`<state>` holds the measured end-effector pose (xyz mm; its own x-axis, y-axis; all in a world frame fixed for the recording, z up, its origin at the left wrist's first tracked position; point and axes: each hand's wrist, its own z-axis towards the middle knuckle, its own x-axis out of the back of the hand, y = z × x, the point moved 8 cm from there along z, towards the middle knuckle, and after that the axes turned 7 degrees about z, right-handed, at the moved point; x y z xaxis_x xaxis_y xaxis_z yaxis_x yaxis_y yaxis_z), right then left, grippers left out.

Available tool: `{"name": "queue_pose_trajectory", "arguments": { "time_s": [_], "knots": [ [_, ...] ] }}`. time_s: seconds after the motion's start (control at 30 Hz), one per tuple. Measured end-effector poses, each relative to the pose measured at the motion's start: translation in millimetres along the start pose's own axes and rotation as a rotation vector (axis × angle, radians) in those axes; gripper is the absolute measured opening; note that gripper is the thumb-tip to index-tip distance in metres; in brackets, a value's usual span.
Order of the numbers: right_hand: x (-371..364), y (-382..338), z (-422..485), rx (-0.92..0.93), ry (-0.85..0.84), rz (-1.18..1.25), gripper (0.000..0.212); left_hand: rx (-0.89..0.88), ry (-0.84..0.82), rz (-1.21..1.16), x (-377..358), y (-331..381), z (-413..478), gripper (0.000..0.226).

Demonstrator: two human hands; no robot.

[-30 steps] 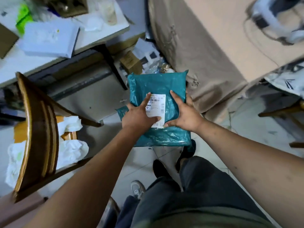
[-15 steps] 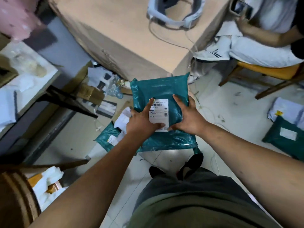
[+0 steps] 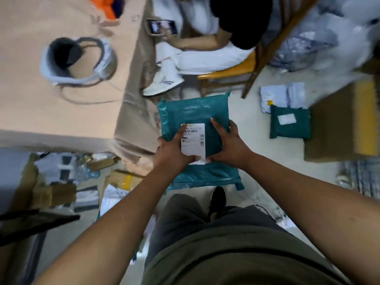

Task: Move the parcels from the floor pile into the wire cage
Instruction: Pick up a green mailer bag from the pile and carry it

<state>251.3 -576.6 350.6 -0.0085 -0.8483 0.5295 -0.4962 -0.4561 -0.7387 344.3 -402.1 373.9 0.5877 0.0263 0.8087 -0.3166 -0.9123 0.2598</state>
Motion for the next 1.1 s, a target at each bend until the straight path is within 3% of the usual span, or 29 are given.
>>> {"name": "queue_pose_trajectory", "arguments": {
  "time_s": [0.3, 0.6, 1.1],
  "knots": [
    [119.0, 80.7, -29.5, -0.26, 0.378, 0.162, 0.139, -0.427, -0.092, 0.184, 6.0, 171.6, 76.5, 0.111],
    [180.6, 137.6, -74.3, -0.463, 0.68, 0.348, 0.143, -0.787, -0.165, 0.398, -11.8, 312.9, 112.3, 0.112],
    [249.7, 283.1, -75.8, -0.653, 0.933, 0.557, 0.142, -0.97, -0.348, 0.596, -118.5, 501.3, 173.3, 0.112]
  ]
}}
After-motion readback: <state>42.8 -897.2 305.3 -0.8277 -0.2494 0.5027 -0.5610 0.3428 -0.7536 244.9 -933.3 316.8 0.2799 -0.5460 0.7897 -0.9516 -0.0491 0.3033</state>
